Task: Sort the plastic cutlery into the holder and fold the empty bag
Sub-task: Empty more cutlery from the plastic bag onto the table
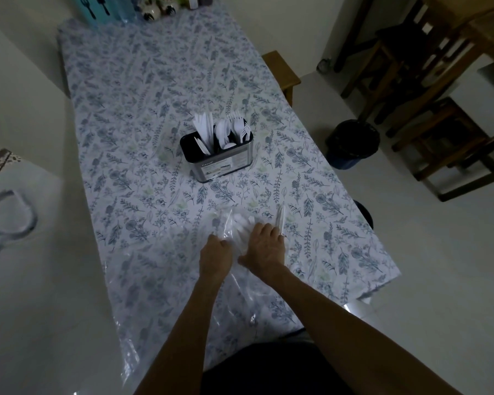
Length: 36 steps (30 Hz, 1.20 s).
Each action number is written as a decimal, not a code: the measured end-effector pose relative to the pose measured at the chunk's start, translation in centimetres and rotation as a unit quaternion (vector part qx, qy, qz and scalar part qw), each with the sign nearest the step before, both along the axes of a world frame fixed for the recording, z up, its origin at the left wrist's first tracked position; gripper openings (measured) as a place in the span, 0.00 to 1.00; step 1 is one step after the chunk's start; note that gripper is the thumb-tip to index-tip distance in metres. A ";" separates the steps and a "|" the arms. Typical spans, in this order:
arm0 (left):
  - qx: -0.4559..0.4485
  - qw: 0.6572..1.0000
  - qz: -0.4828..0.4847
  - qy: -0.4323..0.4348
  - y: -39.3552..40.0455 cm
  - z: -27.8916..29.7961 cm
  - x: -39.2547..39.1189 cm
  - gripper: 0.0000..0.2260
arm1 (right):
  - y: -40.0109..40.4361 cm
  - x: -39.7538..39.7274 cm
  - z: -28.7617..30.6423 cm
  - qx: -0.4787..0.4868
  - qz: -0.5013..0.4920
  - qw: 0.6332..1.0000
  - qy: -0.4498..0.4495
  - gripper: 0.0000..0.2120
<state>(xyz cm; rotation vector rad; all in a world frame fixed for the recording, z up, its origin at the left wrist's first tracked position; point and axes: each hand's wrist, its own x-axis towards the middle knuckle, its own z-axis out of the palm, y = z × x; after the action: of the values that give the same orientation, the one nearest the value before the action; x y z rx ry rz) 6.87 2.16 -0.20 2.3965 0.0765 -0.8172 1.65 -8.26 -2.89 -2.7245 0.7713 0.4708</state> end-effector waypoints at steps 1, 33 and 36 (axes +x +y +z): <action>0.000 1.000 0.001 0.003 0.0 0.1 0.0 0.16 | 0.2 0.0 0.1 0.001 0.003 1.000 0.003 0.42; -0.238 0.956 0.167 0.032 1.4 1.8 -3.8 0.36 | -2.6 0.2 2.7 -0.059 0.057 0.994 0.067 0.23; -0.188 0.977 0.099 0.000 2.2 0.4 -3.7 0.34 | -4.0 -0.7 3.4 -0.073 0.093 0.991 0.064 0.35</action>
<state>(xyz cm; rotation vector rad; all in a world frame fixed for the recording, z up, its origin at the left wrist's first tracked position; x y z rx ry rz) 3.20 4.41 0.20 1.9956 0.1457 -0.6705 1.00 -12.23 0.53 -2.9418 0.6060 0.6587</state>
